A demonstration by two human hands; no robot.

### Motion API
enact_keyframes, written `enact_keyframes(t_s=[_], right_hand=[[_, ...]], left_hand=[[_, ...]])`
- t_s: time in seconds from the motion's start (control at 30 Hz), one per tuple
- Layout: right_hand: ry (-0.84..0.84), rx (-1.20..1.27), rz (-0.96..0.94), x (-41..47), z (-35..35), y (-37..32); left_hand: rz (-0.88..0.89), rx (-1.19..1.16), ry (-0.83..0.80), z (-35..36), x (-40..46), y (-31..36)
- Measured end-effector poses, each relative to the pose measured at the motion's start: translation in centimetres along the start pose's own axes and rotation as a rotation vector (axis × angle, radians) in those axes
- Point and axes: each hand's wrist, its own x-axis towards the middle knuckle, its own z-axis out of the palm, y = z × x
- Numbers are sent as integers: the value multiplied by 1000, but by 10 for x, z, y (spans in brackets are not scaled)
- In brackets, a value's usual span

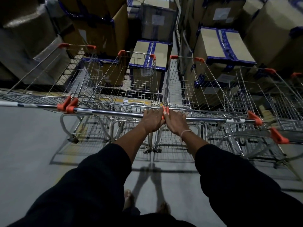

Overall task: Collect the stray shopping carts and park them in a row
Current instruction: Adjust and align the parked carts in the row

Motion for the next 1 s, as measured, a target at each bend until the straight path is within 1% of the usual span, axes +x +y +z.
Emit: enact_keyframes(t_s=[0.1,0.3,0.4,0.5,0.57,0.67,0.77,0.9,1.0], right_hand=[[1,-8,8,0,6,-4],[27,-8,36,5,19,-8],[29,-20,31,7,19,-3],[58,-65,-1,0,19,-20],[63,-105,-29,-7,21,-43],[74,-162,-88,-12,28,-80],[63,-176,-146,-7,39,-122],[-5,-93,-230,7,64,-189],[-46,-9,-324,20,80,-252]], left_hand=[[-19,73,27,1,-8,-4],[-38,119,59,3,-13,-5],[-24,111,63,1,-16,-6],[-46,108,83,-1,-29,-21],[-51,140,108,-1,-41,-40],[-87,112,155,-5,-61,-76],[-122,133,186,-17,-81,-120],[-156,144,260,-34,-112,-196],[-221,128,316,-47,-136,-257]])
